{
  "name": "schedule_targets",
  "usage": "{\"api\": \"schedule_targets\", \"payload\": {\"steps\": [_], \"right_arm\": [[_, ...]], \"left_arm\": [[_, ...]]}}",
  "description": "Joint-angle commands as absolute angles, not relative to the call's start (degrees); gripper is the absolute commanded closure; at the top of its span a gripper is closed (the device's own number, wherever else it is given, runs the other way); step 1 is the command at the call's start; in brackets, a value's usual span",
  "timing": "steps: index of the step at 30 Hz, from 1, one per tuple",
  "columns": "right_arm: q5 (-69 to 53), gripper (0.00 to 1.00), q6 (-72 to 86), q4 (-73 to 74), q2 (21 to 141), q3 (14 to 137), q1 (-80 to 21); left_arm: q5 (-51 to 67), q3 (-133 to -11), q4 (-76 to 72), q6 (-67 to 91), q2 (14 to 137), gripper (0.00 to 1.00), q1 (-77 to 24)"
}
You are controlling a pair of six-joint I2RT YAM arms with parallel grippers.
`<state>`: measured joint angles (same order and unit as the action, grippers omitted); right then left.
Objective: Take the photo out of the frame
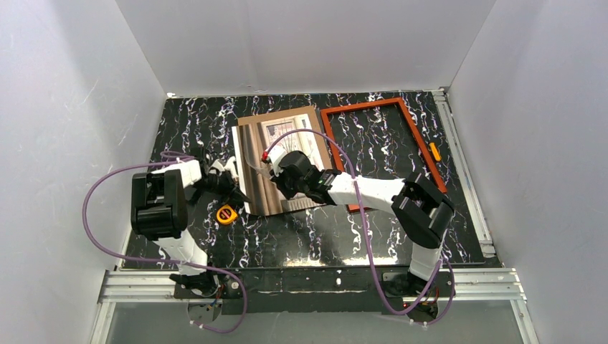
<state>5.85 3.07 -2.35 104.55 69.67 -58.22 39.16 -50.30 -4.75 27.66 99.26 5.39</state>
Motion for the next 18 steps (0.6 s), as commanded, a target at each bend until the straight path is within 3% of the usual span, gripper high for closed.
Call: {"api": "schedule_targets", "payload": {"steps": [1, 13, 18], "right_arm": [[7.1, 0.99, 3.7, -0.1, 105.7, 72.5, -58.3], [5.7, 0.99, -1.4, 2.0, 107.0, 73.3, -58.2], [3.1, 0.8, -1.0, 3.6, 105.6, 73.6, -58.4]], "left_arm": [[33.2, -52.7, 14.2, 25.9, 93.4, 1.0, 4.7], [26.0, -63.8, 35.0, 22.9, 82.9, 1.0, 4.4], [23.7, -70.3, 42.0, 21.6, 79.8, 1.0, 4.5]]}}
